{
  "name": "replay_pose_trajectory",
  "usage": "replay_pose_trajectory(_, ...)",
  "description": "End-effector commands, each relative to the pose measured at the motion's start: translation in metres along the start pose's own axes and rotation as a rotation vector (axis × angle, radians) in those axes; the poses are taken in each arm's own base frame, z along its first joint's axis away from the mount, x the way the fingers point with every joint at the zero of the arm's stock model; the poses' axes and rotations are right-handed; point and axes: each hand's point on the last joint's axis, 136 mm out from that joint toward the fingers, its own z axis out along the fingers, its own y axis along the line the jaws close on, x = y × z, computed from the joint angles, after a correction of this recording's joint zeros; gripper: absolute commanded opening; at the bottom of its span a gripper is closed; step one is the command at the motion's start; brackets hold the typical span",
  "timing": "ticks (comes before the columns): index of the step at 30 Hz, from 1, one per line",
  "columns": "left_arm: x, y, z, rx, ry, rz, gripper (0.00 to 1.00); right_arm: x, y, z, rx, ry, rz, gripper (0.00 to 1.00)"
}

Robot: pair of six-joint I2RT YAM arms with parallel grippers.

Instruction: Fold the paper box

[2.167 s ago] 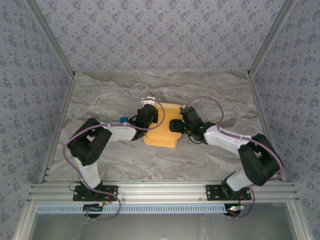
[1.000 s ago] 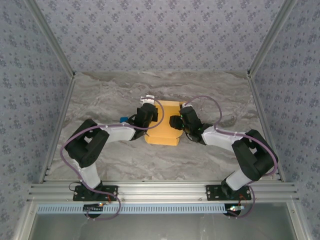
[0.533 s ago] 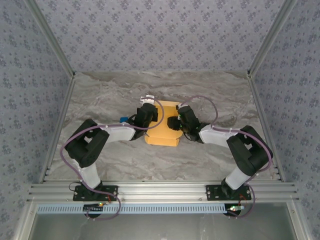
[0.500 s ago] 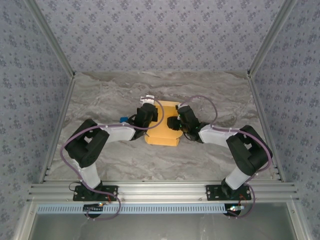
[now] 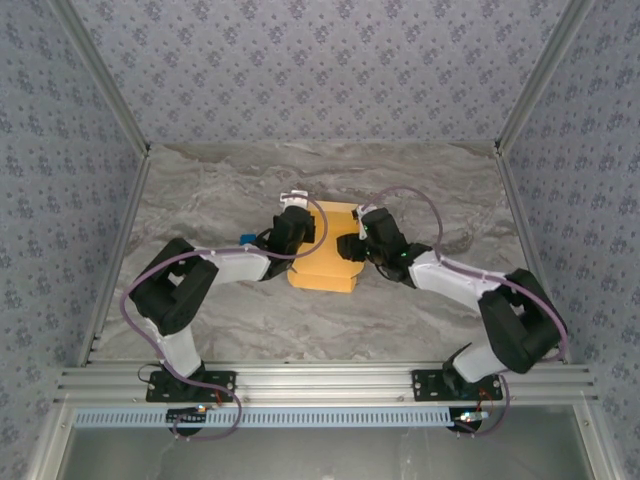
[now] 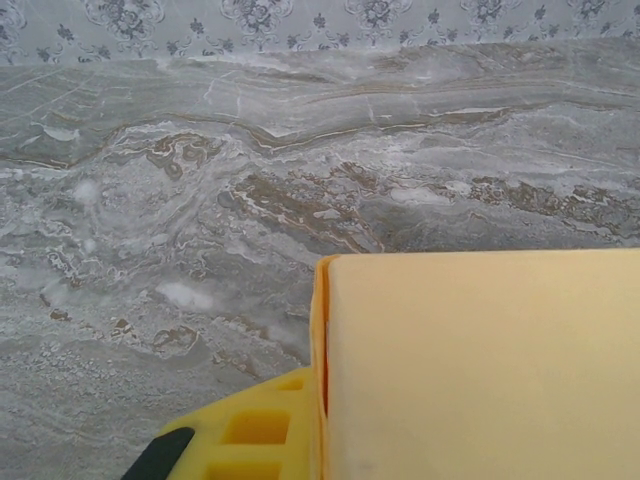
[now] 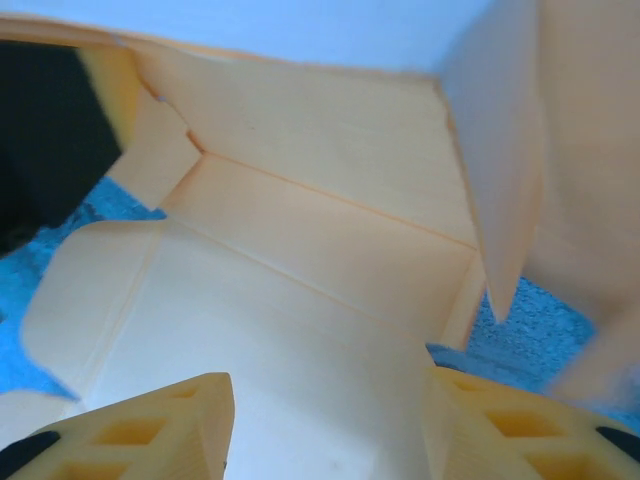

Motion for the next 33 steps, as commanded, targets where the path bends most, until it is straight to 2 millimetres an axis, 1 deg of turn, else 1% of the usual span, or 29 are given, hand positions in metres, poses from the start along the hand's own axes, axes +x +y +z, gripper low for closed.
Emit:
replay_pose_trajectory(1,0.002,0.011,-0.001,-0.026,0.006,-0.014,0.0,0.008,0.002,-0.026,-0.03,0.053,-0.108,0.55)
replay_pose_trajectory(4,0.004,0.014,-0.001,-0.02,0.014,-0.019,0.0,0.0,0.003,-0.049,-0.066,0.04,-0.168,0.56)
replay_pose_trajectory(6,0.003,0.015,-0.002,-0.015,0.016,-0.023,0.0,-0.008,-0.002,-0.062,-0.075,0.02,-0.187,0.57)
replay_pose_trajectory(8,0.004,0.014,-0.004,-0.008,0.022,-0.025,0.0,-0.018,-0.013,-0.068,-0.076,-0.001,-0.182,0.58)
replay_pose_trajectory(10,0.005,0.014,-0.005,-0.003,0.024,-0.029,0.0,-0.027,-0.029,-0.069,-0.078,-0.02,-0.146,0.58)
replay_pose_trajectory(13,0.005,0.014,-0.006,0.005,0.029,-0.034,0.0,-0.036,-0.053,-0.06,-0.096,-0.044,-0.103,0.56)
replay_pose_trajectory(16,0.003,0.014,-0.008,0.01,0.029,-0.039,0.0,-0.043,-0.066,-0.049,-0.147,-0.062,-0.081,0.54)
replay_pose_trajectory(19,0.002,0.013,-0.01,0.015,0.029,-0.04,0.0,-0.042,-0.068,-0.037,-0.205,-0.057,-0.101,0.53)
replay_pose_trajectory(23,0.001,0.011,-0.011,0.024,0.029,-0.043,0.0,-0.036,-0.068,-0.021,-0.241,-0.039,-0.125,0.48)
replay_pose_trajectory(26,0.0,0.012,-0.011,0.025,0.028,-0.043,0.0,-0.035,-0.061,-0.012,-0.302,-0.039,-0.128,0.47)
replay_pose_trajectory(33,-0.002,0.009,-0.011,0.036,0.026,-0.045,0.0,-0.032,-0.053,0.005,-0.385,-0.016,-0.139,0.45)
